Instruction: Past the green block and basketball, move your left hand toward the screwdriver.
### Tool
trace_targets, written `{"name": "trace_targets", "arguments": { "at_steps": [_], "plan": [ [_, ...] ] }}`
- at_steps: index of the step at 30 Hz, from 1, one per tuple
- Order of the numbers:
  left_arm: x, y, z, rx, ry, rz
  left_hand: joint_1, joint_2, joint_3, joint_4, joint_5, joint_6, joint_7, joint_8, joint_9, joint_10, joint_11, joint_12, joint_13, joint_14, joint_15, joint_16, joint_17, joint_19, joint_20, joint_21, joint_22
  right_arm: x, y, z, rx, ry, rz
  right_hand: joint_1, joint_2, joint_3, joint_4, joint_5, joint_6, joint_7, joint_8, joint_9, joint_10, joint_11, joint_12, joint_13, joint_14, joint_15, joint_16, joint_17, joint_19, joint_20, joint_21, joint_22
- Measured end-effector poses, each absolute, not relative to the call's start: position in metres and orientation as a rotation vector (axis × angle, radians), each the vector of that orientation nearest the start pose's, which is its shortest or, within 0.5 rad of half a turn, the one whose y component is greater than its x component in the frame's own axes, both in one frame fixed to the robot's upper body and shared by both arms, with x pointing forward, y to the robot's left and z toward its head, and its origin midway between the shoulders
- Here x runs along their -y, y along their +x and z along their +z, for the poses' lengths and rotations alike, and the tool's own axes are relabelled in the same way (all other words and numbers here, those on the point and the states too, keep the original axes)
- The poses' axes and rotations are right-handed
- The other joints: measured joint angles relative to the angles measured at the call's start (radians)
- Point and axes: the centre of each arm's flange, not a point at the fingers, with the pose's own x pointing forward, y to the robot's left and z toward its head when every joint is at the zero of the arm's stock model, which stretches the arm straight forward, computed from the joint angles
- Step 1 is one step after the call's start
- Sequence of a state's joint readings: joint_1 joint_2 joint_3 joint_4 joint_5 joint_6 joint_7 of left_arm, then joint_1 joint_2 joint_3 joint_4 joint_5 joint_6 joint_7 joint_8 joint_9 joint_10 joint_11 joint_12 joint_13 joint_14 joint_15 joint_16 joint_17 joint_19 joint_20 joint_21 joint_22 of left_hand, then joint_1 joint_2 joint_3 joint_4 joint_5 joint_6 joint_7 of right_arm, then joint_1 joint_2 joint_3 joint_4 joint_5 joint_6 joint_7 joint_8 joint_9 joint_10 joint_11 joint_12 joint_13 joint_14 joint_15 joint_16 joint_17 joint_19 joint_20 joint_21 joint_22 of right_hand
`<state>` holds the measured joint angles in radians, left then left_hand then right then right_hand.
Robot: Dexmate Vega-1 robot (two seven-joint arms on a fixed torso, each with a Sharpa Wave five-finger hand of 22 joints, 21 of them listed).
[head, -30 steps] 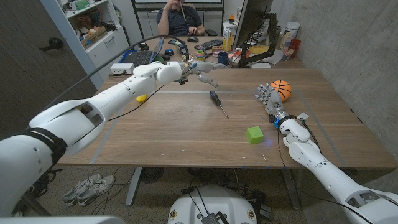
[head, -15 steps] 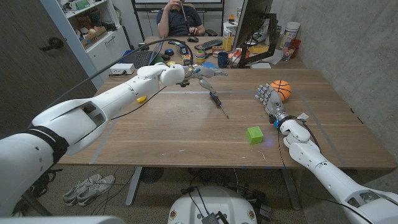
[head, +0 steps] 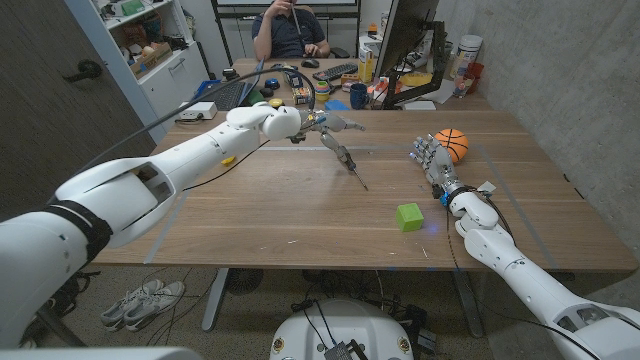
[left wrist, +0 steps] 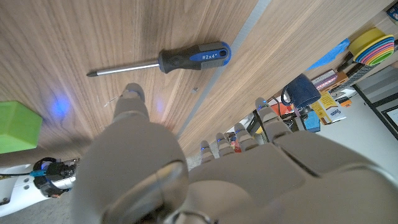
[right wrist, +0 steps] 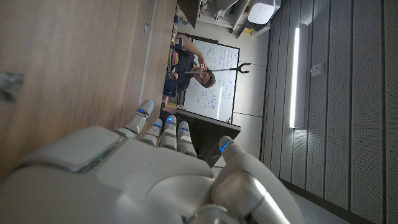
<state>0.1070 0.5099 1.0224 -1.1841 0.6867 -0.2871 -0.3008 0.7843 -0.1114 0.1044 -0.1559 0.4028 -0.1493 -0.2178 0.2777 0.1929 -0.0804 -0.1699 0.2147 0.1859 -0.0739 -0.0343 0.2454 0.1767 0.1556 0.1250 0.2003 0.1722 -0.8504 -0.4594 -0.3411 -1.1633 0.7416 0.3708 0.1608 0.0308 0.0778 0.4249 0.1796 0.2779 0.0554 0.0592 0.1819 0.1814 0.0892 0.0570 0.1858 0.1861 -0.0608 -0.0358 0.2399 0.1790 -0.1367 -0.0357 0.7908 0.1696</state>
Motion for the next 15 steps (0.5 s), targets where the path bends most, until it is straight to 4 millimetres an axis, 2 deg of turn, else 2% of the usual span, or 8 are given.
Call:
{"name": "trace_targets", "arguments": {
  "at_steps": [4,15],
  "plan": [
    [-0.0878,0.6684,0.1179,0.732,1.941,-0.427,0.026,0.005,0.000,0.000,0.000,0.033,0.001,0.004,0.000,0.018,-0.018,0.000,0.000,0.014,-0.002,0.000,0.000,0.009,-0.009,-0.005,0.000,0.3057,0.6617,-0.0639,0.578,0.149,0.240,0.000,0.000,0.000,0.000,0.000,-0.004,0.004,0.000,0.000,0.002,0.002,0.000,0.000,0.000,0.000,0.000,0.000,0.000,0.000,-0.007,0.000],
    [-0.0868,0.6711,0.1120,0.702,1.974,-0.423,0.055,0.018,0.004,0.004,0.000,0.073,0.002,0.012,0.000,0.030,-0.019,-0.006,0.000,0.033,-0.001,0.000,0.000,0.016,-0.016,-0.005,0.000,0.3054,0.6621,-0.0646,0.577,0.151,0.240,0.000,0.000,0.000,0.000,0.000,0.000,0.008,0.000,0.000,0.002,0.002,0.000,0.000,0.006,0.005,0.000,0.000,0.005,0.006,-0.011,0.000]
  ]
}}
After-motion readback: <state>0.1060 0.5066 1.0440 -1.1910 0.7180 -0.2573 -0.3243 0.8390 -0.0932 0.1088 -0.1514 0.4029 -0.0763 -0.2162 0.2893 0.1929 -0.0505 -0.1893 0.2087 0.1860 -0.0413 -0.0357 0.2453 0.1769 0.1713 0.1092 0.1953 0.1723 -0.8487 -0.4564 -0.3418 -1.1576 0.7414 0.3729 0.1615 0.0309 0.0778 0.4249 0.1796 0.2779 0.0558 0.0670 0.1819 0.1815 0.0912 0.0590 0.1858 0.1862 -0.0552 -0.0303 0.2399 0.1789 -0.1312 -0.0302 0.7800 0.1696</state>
